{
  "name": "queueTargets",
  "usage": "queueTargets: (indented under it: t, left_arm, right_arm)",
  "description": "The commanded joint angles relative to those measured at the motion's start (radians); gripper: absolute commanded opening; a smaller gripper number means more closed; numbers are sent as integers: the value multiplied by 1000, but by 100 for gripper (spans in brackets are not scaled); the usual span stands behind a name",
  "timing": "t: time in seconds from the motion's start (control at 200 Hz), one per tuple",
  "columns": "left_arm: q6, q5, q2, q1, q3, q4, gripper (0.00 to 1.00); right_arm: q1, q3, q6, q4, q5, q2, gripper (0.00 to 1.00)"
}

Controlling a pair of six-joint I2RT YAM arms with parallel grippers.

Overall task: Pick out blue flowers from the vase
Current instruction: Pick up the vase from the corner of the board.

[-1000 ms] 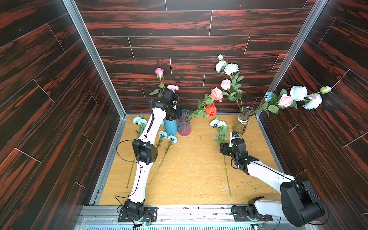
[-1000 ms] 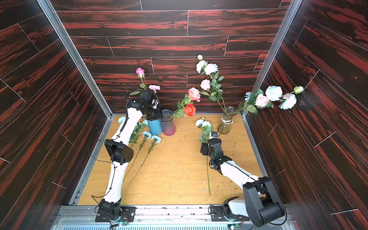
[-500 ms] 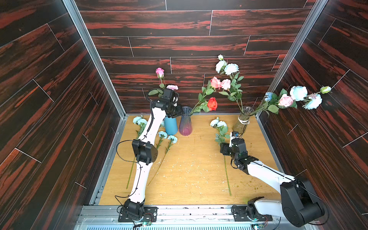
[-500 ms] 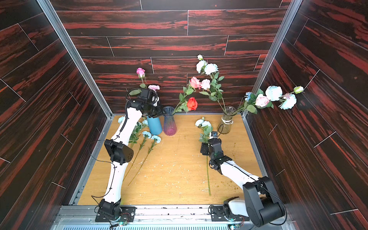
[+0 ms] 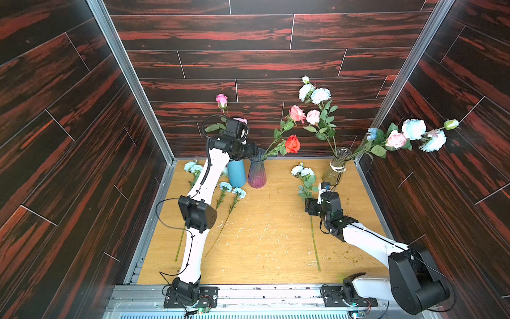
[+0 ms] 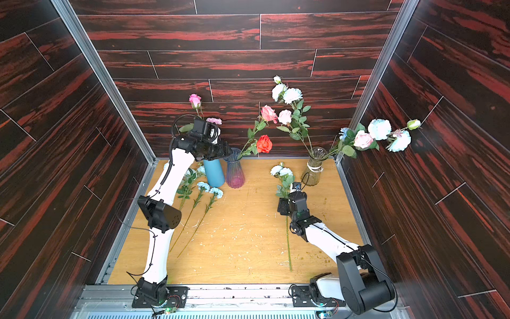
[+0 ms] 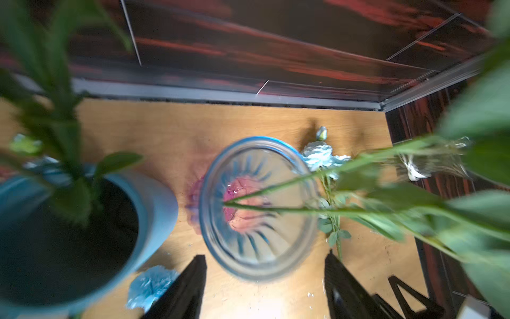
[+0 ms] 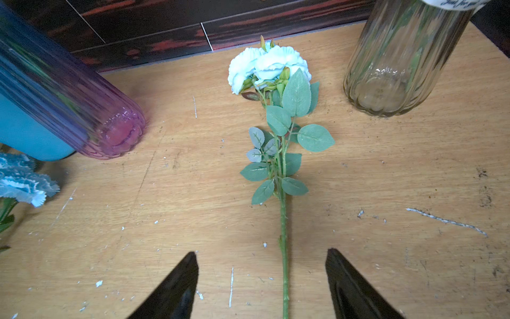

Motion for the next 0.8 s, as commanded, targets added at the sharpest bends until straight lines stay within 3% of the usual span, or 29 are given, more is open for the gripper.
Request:
queueTargets:
  t: [0.0,0.14,0.261,0.571,0.681,0.797]
  left_arm:
    - [69,-110,-152,-54,-60,25,71]
    - [132,-232,-314,-133,-225,90,72]
    - [158,-317,-511,-199,-484,266,73]
    - [38,-428,-1146,-282,-1519,1058,78]
    - [20,-415,-1227,-282,-1735,1203,81]
    - [53,-388,-1208,-282,-1794,1224,82]
  right_arm:
    - [4,16,-4,1,-3,4,76]
    - [3,16,-5,3,-5,3,75]
    - [4,18,-5,3,-5,3,76]
    - [7,-14,-3,17,-12,-44,74]
    - [11,-14,-3,2,-27,-66,73]
    - [11,40,1,-87,-79,-71,70]
